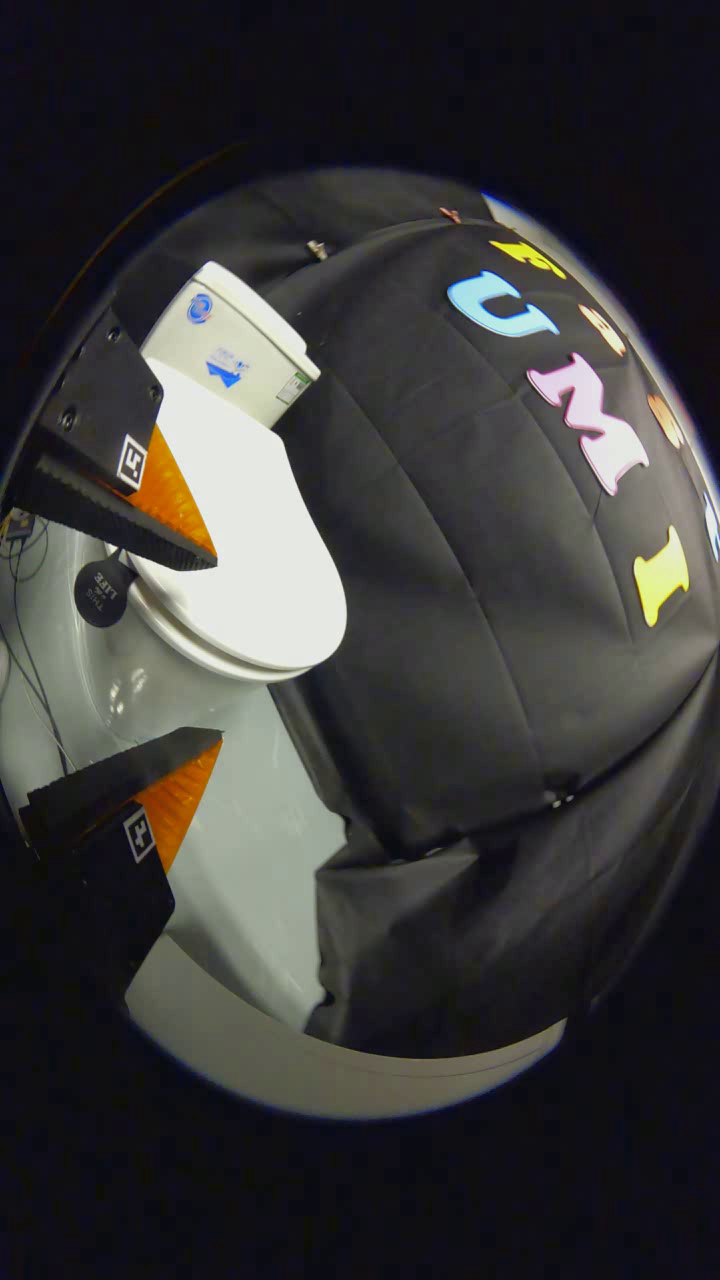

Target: Open the toilet lid.

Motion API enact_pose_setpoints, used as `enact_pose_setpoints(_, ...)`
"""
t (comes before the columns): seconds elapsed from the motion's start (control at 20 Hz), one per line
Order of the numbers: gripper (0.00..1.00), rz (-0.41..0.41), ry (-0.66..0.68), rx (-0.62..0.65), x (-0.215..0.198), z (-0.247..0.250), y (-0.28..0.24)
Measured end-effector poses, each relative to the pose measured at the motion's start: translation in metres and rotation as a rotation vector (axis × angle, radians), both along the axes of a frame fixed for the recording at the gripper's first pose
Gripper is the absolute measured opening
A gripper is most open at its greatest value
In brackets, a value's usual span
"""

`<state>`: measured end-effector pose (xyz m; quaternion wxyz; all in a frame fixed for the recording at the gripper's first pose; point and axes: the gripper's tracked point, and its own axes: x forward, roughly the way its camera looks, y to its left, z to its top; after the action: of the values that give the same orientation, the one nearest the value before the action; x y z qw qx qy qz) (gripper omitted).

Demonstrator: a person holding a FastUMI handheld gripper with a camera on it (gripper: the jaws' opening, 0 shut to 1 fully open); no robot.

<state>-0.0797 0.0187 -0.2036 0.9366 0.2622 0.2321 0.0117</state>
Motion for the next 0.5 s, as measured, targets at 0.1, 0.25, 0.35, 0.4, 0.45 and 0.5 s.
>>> enact_pose_setpoints(0.1,0.94,-0.001,0.015,0.110,-0.002,-0.004,0.010)
enact_pose_setpoints(0.25,0.94,-0.019,0.089,0.262,-0.006,-0.022,0.019)
enact_pose_setpoints(0.35,0.94,-0.023,0.107,0.320,-0.010,-0.030,0.024)
enact_pose_setpoints(0.4,0.86,-0.029,0.110,0.331,-0.011,-0.033,0.024)
enact_pose_setpoints(0.45,0.79,-0.028,0.107,0.352,-0.012,-0.034,0.025)
enact_pose_setpoints(0.5,0.77,-0.022,0.108,0.383,-0.012,-0.033,0.028)
